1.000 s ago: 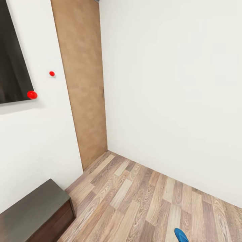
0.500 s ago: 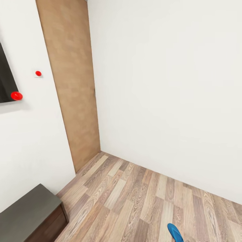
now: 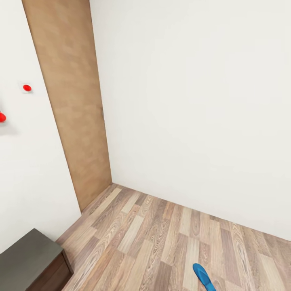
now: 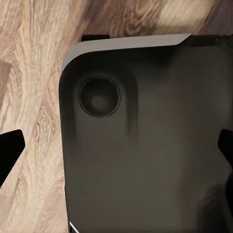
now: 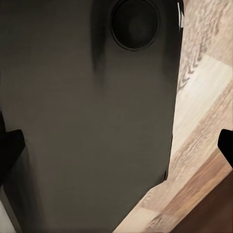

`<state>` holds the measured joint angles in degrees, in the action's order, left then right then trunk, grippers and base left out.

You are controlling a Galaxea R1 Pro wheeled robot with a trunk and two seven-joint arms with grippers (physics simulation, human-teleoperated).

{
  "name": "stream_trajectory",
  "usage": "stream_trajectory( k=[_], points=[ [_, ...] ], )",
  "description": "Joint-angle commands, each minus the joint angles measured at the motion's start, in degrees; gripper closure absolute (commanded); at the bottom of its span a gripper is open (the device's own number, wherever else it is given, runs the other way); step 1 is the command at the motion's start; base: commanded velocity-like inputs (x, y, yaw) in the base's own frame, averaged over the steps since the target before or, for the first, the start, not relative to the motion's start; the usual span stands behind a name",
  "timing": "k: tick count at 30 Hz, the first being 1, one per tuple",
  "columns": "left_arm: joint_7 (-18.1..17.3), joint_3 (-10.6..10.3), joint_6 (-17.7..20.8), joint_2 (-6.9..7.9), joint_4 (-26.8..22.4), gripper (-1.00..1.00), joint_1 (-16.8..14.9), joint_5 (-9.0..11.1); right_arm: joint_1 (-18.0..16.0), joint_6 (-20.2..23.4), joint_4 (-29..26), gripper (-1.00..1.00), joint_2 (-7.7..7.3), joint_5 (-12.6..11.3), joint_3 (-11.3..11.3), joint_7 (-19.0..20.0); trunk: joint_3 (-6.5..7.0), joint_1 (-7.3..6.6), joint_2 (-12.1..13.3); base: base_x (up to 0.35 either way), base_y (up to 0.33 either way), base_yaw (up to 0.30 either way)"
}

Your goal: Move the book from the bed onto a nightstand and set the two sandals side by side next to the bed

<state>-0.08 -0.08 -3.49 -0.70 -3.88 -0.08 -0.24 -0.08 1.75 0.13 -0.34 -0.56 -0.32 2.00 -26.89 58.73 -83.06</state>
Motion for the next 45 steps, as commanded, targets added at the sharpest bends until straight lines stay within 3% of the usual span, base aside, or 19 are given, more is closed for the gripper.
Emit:
stream_trajectory(
  k=[1, 45],
  points=[
    [0.0, 0.0, -0.2, 0.00, 0.0, -1.00, 0.0, 0.0, 0.0, 0.2, 0.0, -1.00, 0.02, -0.1, 0.0, 0.2, -0.04, 0.00, 0.0, 0.000, 0.000, -0.201],
    [0.0, 0.0, -0.2, 0.00, 0.0, -1.00, 0.0, 0.0, 0.0, 0.1, 0.0, -1.00, 0.17, -0.1, 0.1, 0.2, 0.27, 0.00, 0.0, 0.000, 0.000, -0.274]
  ],
)
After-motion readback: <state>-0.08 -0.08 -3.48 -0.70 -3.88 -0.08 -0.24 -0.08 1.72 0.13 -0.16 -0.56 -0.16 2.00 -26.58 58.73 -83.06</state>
